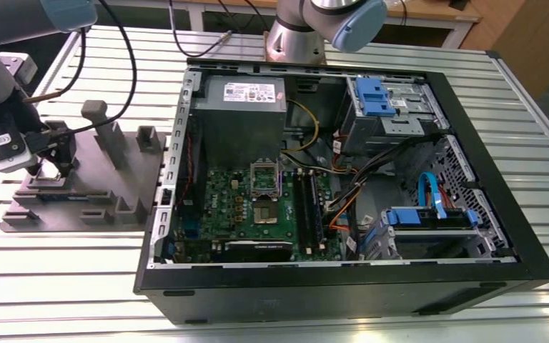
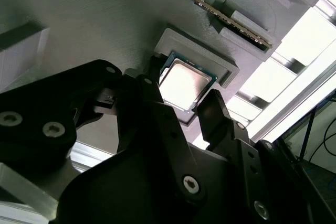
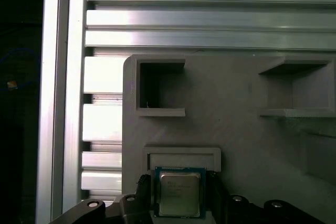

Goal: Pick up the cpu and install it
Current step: 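Pick up the cpu and move it towards the insertion slot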

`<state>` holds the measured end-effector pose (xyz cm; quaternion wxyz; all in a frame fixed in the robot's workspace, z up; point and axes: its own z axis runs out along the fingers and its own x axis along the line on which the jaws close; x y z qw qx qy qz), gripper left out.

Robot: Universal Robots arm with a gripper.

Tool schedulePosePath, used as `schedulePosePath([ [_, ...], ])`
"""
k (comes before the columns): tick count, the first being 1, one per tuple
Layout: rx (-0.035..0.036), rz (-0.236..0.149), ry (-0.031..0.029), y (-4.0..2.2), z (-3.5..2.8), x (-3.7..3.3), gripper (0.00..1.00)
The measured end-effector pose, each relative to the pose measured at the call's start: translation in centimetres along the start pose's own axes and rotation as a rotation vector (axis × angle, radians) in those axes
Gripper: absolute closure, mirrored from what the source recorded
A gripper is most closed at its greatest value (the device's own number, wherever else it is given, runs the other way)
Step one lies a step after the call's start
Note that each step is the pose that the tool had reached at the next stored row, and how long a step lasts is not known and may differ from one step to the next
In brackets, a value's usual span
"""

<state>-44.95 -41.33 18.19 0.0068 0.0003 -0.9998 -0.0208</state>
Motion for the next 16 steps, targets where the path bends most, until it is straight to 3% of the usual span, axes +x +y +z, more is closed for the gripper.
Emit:
schedulePosePath([
  [8,0.0,0.0,0.0,0.0,0.0,0.0,0.45],
  [10,0.0001,0.0,0.0,0.0,-0.01,0.0,0.46],
  [11,0.0,0.0,0.0,0.0,-0.01,0.0,0.53],
  [16,0.0,0.0,-0.0001,0.0,-0.03,0.0,0.53],
])
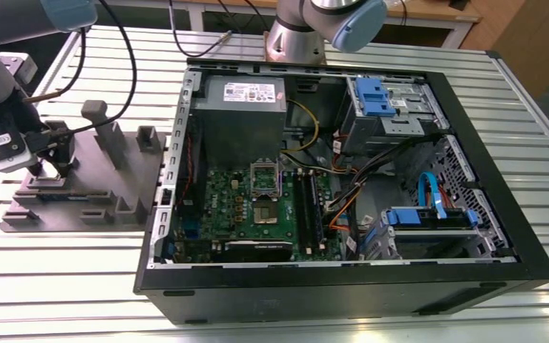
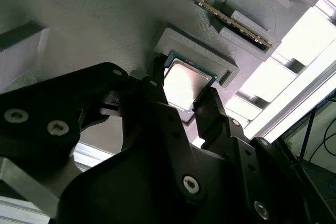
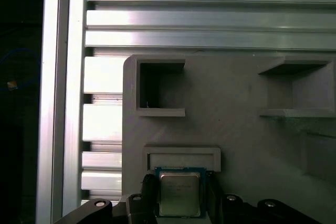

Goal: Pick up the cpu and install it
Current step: 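Pick up the cpu and move it towards the insertion slot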

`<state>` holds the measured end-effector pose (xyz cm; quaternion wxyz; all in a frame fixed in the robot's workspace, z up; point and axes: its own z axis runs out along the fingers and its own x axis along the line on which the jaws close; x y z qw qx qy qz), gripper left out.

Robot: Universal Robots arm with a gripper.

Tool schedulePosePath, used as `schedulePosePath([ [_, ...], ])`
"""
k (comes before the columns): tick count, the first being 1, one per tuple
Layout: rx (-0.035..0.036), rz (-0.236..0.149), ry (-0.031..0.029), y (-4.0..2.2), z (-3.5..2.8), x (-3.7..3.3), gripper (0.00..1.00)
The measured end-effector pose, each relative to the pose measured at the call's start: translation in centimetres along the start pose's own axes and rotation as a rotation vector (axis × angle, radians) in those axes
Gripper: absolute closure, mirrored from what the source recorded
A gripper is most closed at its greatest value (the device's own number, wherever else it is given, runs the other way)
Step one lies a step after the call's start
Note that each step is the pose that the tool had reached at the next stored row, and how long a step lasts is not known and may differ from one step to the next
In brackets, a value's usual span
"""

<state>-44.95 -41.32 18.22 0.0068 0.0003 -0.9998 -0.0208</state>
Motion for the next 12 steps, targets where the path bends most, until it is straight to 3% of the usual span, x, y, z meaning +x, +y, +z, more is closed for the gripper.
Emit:
schedulePosePath([
  [12,0.0,0.0,0.0,0.03,-0.61,0.01,0.53],
])
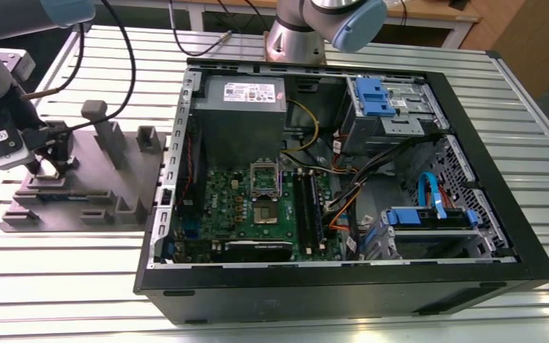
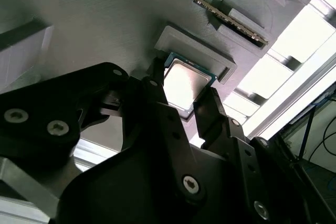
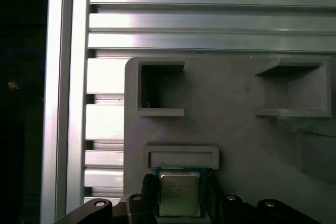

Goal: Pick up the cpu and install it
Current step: 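Pick up the cpu and move it towards the insertion slot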

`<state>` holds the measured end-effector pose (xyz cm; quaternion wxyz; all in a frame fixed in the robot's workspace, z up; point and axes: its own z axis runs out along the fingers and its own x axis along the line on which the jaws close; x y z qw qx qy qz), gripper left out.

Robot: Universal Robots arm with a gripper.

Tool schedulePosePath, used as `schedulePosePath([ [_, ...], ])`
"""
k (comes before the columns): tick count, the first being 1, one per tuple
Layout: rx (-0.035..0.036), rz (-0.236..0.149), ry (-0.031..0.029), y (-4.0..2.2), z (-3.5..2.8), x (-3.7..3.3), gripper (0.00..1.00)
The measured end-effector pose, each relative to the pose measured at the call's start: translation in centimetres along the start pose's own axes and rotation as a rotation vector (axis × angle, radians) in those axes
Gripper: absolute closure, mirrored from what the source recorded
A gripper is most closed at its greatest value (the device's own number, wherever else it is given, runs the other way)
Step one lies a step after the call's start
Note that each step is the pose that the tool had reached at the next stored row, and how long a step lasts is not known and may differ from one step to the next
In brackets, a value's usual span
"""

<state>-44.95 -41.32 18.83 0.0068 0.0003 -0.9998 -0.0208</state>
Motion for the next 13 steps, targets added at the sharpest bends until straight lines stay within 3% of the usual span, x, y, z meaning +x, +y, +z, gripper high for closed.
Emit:
schedulePosePath([
  [13,0.0003,0.0,0.0,0.03,-0.45,0.01,0.53],
])
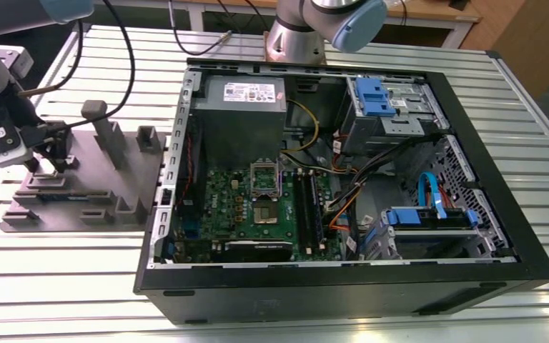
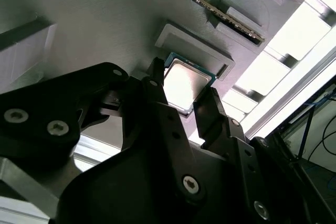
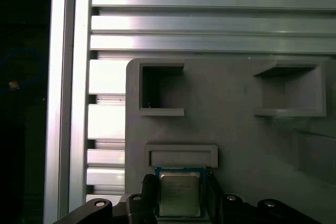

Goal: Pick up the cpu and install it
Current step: 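Pick up the cpu and move it towards the insertion slot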

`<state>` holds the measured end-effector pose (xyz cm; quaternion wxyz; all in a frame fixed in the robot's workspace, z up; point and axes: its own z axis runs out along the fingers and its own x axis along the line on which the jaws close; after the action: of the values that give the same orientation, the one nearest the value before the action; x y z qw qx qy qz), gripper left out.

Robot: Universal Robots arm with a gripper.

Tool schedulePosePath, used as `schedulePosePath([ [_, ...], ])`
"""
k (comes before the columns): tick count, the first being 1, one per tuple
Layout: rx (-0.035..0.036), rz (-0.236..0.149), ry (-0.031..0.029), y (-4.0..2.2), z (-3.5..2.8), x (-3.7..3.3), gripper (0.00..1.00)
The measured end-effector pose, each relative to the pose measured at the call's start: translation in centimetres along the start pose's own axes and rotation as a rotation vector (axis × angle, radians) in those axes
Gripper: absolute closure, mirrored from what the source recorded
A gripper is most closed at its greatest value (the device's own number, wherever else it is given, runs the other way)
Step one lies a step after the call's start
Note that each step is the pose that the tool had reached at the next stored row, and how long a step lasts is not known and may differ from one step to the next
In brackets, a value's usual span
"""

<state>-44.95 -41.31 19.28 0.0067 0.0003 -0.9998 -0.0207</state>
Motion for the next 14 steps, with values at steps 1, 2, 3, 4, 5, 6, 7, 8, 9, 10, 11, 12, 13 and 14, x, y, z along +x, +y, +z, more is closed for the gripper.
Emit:
schedulePosePath([
  [1,0.0002,0.0,0.0,0.0,0.0,0.0,0.53],
  [2,0.0009,0.0,0.0,0.0,-0.01,0.0,0.53],
  [3,0.0009,0.0,0.0001,0.0,-0.01,0.0,0.53],
  [4,0.0017,0.0,-0.0026,0.01,-0.28,0.01,0.53],
  [5,0.0017,0.0,-0.0035,0.01,-0.32,0.0,0.53],
  [6,0.0017,0.0,-0.0035,0.01,-0.33,0.01,0.53],
  [7,0.0017,0.0,-0.0035,0.01,-0.33,0.01,0.53],
  [8,0.0016,0.0,-0.0035,0.02,-0.33,0.01,0.53],
  [9,0.0017,0.0,-0.0035,0.01,-0.33,0.01,0.53],
  [10,0.0017,0.0,-0.0035,0.01,-0.33,0.01,0.53],
  [11,0.0018,0.0,-0.0034,0.01,-0.34,0.01,0.53],
  [12,0.0019,0.0,-0.0035,0.01,-0.35,0.01,0.53],
  [13,0.0019,0.0,-0.0035,0.01,-0.36,0.0,0.53],
  [14,0.002,0.0,-0.0034,0.02,-0.39,0.01,0.53],
])
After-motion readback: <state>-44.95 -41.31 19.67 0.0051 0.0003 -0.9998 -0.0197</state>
